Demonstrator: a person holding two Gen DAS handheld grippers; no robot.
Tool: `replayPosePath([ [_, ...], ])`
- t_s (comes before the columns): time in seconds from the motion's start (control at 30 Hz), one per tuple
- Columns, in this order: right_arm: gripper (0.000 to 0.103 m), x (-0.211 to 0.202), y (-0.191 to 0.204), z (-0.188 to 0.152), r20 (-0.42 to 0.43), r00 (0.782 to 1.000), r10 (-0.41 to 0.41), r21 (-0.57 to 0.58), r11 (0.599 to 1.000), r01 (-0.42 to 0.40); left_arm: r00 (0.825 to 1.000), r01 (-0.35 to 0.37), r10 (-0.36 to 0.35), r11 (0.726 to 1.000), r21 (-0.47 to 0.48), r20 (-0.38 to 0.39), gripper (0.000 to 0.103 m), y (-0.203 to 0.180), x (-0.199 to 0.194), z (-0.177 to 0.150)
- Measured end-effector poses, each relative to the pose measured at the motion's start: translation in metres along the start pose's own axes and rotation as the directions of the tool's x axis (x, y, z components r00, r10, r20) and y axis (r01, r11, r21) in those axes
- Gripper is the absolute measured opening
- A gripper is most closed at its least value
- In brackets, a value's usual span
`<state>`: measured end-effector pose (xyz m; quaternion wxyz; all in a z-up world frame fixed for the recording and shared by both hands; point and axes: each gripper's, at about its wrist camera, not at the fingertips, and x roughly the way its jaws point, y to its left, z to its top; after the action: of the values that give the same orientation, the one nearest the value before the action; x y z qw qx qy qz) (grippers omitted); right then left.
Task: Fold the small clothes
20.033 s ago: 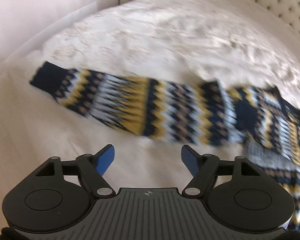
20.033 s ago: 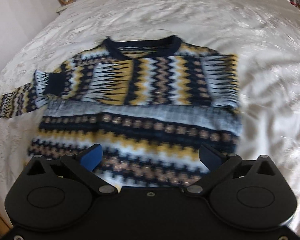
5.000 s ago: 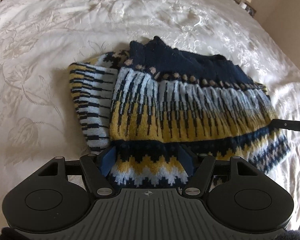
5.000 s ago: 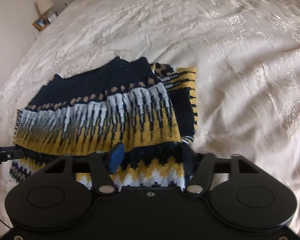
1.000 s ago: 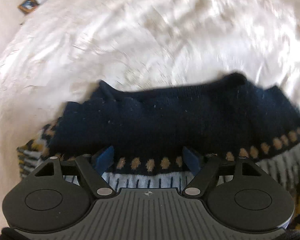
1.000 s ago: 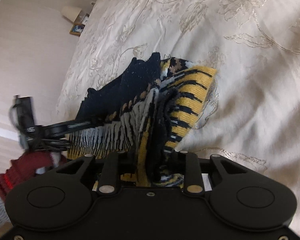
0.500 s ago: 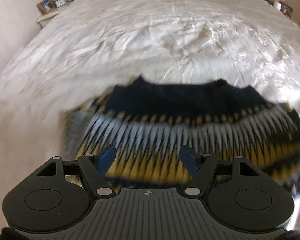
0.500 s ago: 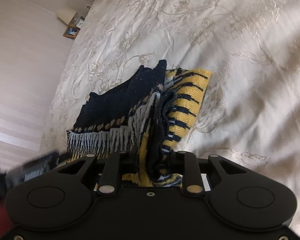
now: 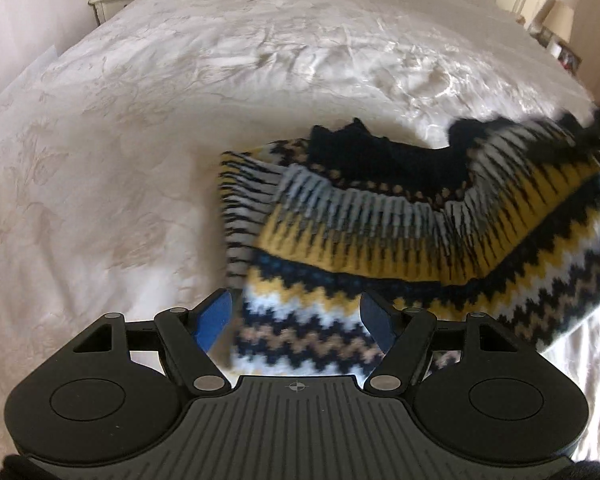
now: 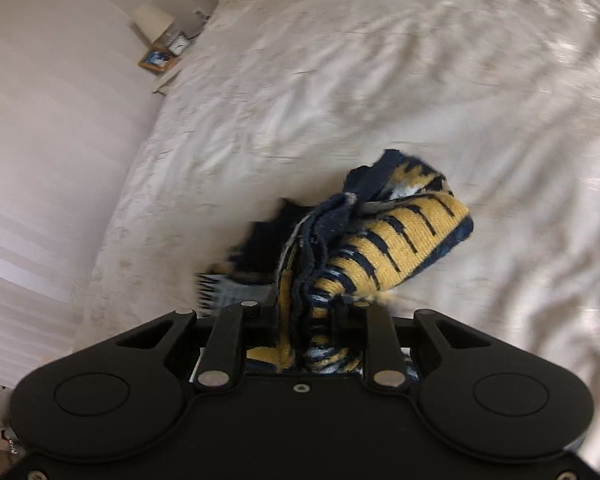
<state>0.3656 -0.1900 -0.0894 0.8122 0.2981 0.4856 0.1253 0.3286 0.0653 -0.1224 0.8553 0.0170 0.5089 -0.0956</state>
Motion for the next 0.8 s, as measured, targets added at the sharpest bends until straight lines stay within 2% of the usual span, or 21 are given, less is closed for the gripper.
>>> replayPosePath([
  [0.17, 0.032, 0.058, 0.059, 0.000, -0.039, 0.999, -0.003, -0.034, 0.999, 0.002, 0.999, 0.025, -0.025, 1.000, -0.005, -0.024, 0.070, 0.040, 0.000, -0.009],
  [0.33, 0.032, 0.124, 0.094, -0.021, -0.102, 0.992, -0.081, -0.067, 0.995, 0.074, 0.999, 0.024, -0.025, 0.999, -0.029, -0.048, 0.070, 0.077, -0.001, -0.016],
  [0.53, 0.032, 0.159, 0.117, -0.041, -0.120, 0.979, -0.166, -0.130, 0.980, 0.151, 0.997, 0.018, -0.022, 0.998, -0.053, -0.069, 0.070, 0.104, 0.002, -0.018],
  [0.57, 0.037, 0.161, 0.120, -0.042, -0.120, 0.977, -0.176, -0.140, 0.977, 0.159, 0.997, 0.019, -0.023, 0.998, -0.055, -0.069, 0.070, 0.106, 0.002, -0.018],
  [0.6, 0.048, 0.165, 0.122, -0.043, -0.124, 0.977, -0.175, -0.150, 0.976, 0.156, 0.997, 0.022, -0.026, 0.998, -0.056, -0.068, 0.070, 0.108, 0.002, -0.018],
  [0.67, 0.059, 0.165, 0.128, -0.043, -0.125, 0.986, -0.109, -0.151, 0.984, 0.090, 0.997, 0.030, -0.033, 0.998, -0.059, -0.063, 0.070, 0.108, 0.002, -0.016],
  [0.73, 0.060, 0.156, 0.135, -0.044, -0.110, 0.994, -0.027, -0.158, 0.987, 0.010, 0.997, 0.042, -0.046, 0.997, -0.057, -0.056, 0.070, 0.108, 0.001, -0.014],
  [0.8, 0.060, 0.146, 0.139, -0.044, -0.083, 0.996, 0.023, -0.165, 0.986, -0.036, 0.997, 0.055, -0.058, 0.997, -0.053, -0.044, 0.070, 0.104, -0.001, -0.011],
])
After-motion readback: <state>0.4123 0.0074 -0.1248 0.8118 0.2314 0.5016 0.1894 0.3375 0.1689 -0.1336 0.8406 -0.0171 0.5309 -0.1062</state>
